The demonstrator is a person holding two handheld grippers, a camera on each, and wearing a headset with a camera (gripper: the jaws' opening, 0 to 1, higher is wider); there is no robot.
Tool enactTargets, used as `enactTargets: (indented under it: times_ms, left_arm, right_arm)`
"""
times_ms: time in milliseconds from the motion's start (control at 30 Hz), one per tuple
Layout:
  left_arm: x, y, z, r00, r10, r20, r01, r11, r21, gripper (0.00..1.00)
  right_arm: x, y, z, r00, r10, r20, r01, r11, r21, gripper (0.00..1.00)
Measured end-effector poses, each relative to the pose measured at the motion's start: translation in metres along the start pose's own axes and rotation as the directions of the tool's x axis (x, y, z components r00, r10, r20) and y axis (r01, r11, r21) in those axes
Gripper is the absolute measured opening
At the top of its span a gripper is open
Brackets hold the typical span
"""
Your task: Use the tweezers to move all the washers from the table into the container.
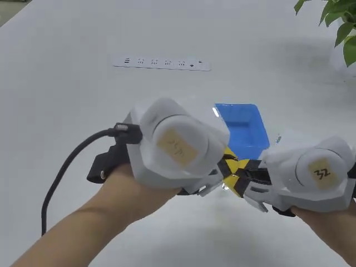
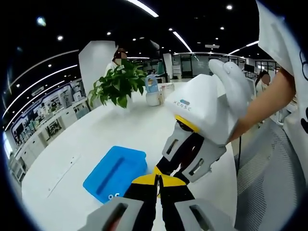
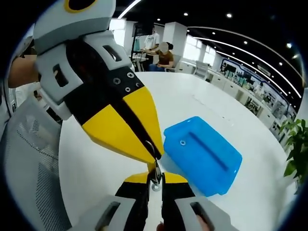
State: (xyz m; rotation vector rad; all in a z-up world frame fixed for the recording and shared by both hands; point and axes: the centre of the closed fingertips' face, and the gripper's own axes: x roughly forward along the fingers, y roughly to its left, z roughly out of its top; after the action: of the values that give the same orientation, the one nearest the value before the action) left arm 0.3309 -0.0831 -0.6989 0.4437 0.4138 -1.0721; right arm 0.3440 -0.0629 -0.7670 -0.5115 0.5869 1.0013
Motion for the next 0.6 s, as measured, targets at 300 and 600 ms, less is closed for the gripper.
enactTargets:
  times_ms: [300, 600]
  left_arm:
    - [-0.011, 0.019, 0.024, 0.9990, 0.032, 0.031, -0.034, 0.998, 0.062, 0.00]
    - [-0.012, 0.043, 0.037, 0.9968, 0.068, 0.043, -0.072, 0.991, 0.111, 0.00]
  right_arm:
    - [-0.011, -0.021, 0.030, 0.9977, -0.048, 0.048, 0.050, 0.998, -0.047, 0.05]
    - [-0.007, -0.043, 0.052, 0.9935, -0.076, 0.084, 0.082, 0.994, -0.067, 0.05]
